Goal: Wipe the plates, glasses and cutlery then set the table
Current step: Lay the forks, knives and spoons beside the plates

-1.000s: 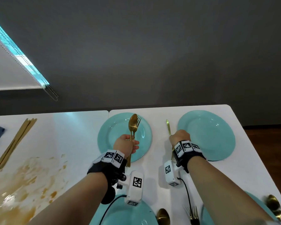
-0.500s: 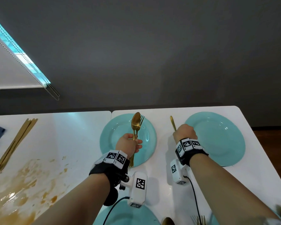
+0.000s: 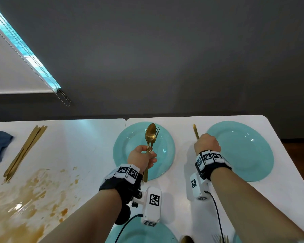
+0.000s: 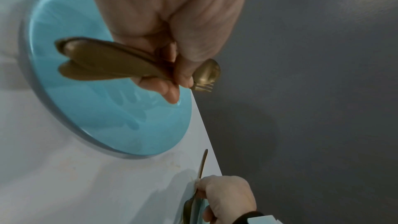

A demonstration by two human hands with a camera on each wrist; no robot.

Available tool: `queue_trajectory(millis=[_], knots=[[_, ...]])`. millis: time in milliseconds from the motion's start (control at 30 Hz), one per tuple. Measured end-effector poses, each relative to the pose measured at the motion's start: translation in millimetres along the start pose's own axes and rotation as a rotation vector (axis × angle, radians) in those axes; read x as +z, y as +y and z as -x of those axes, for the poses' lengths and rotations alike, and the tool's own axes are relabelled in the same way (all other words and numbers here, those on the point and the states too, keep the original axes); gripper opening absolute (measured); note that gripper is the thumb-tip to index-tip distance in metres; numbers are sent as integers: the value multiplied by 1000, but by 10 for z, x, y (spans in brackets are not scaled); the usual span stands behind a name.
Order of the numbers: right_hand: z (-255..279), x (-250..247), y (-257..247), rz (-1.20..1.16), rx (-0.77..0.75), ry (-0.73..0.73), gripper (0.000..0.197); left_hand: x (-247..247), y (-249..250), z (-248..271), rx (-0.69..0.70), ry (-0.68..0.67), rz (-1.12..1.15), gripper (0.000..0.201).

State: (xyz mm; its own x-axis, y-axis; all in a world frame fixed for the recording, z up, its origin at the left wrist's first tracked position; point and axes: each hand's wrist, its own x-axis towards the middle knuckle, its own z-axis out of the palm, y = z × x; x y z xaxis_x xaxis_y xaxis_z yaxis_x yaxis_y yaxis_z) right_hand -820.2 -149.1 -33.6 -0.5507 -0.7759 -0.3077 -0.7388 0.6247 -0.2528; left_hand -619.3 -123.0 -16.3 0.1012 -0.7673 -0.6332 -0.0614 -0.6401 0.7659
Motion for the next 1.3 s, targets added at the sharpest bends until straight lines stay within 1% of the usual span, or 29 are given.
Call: queue_trajectory(millis=[67, 133, 200, 267, 333, 367, 433, 500, 633, 733, 867, 967, 1100, 1167, 1300], knots=[[61, -33, -36, 4, -32, -2, 20, -3, -8, 15, 0, -8, -4, 11], [153, -85, -101, 18, -125, -3, 22, 3, -13, 40, 1, -14, -20, 12], [284, -140, -172, 9, -311, -1, 26, 20, -12, 75, -6, -32, -32, 13], [443, -187, -228, -26, -536, -16, 28, 49, -10, 116, -17, -67, -53, 12], [591, -219, -269, -31, -746, -54, 27, 81, -11, 157, -25, -84, -91, 11], [647, -227, -278, -21, -828, -73, 26, 97, -11, 179, -28, -92, -109, 11], [720, -245, -283, 10, -931, -111, 25, 129, -11, 220, -38, -115, -137, 12], [755, -271, -285, 84, -986, -157, 26, 147, -7, 253, -49, -127, -158, 15], [813, -355, -258, 204, -1067, -216, 26, 157, -16, 329, -44, -144, -208, 31], [886, -429, -223, 297, -1106, -245, 25, 149, -54, 413, -26, -184, -245, 34], [1069, -530, -189, 403, -1068, -292, 24, 149, -97, 520, 31, -249, -441, 41], [1268, -569, -185, 530, -1064, -297, 28, 118, -104, 610, 110, -295, -618, 44], [1548, -587, -192, 566, -958, -332, 26, 27, -155, 741, 212, -360, -823, 51], [1679, -598, -180, 556, -906, -344, 25, -25, -179, 824, 250, -397, -882, 45], [1953, -576, -184, 572, -844, -301, 25, -172, -216, 974, 313, -434, -959, 21]])
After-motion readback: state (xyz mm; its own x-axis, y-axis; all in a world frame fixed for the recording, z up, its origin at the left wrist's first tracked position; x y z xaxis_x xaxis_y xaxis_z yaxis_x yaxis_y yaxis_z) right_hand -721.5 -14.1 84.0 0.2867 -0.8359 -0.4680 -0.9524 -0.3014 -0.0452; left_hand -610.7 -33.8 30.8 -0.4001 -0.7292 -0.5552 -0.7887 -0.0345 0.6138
